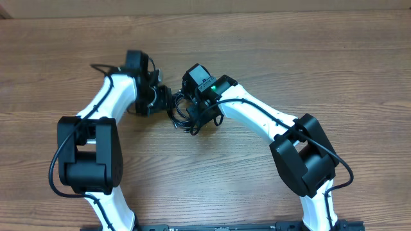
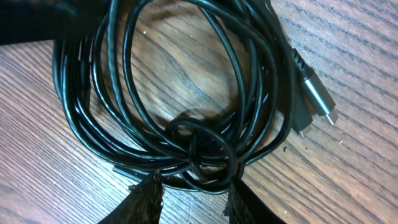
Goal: Untangle cables
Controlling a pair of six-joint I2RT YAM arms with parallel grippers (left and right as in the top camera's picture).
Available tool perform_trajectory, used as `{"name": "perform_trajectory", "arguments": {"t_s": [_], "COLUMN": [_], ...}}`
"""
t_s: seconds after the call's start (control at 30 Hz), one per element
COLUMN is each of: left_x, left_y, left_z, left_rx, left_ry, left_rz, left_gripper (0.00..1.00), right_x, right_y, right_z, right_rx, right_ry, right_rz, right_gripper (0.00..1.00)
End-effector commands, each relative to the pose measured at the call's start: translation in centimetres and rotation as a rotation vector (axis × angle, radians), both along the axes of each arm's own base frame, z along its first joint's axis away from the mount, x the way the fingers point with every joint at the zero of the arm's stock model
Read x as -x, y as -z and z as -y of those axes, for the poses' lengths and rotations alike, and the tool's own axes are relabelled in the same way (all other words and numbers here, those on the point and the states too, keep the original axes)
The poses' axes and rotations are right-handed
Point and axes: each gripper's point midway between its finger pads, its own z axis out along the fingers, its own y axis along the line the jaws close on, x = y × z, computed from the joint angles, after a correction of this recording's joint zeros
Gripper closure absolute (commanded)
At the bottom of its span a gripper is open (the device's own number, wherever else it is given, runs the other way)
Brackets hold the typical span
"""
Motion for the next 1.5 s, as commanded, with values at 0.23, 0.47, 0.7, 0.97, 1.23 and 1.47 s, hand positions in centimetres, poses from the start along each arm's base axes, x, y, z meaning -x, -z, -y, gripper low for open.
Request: {"name": "perform_trajectory", "arguments": {"t_s": [0.23,0.47,0.7,0.97,1.23,1.47], "left_x": [4.6,6.2,3.4,2.6,-0.7,0.2], "left_y": [-0.6,3.6,4.3,4.4,2.1,-0.3], "left_z": [0.6,3.3,4.6,2.4,-0.2,-0.7], "left_rx": [-0.015,0.006,0.040,-0.090,-0.041,0.030], "left_ry": [-0.296,-0.413,-0.351,0.083,0.085,0.073], "left_rz": [-0.292,-0.322,-0.164,0.016,0.102,0.023], "left_gripper": [0.56,0.51,0.94,0.75,0.67,0.62], "right_x": [-2.9,-2.7,-2.5,-2.1,-0.7,0.4], "right_y": [-0.6,-1.0,-1.0,-0.9,-1.2,-1.9], "right_z": [1.9,2.8,2.9,3.0,1.2,-0.4], "right_rx": [-0.061,-0.162,-0.160,-0.152,-0.187,-0.273], "right_ry": [0.107,0.072,0.008,0.007,-0.065,-0.100], "right_rz": [-0.010,-0.107,-0.098,-0.115,-0.131,-0.178], "right_gripper": [0.62,0.60,0.60,0.60,0.61,0.60]}}
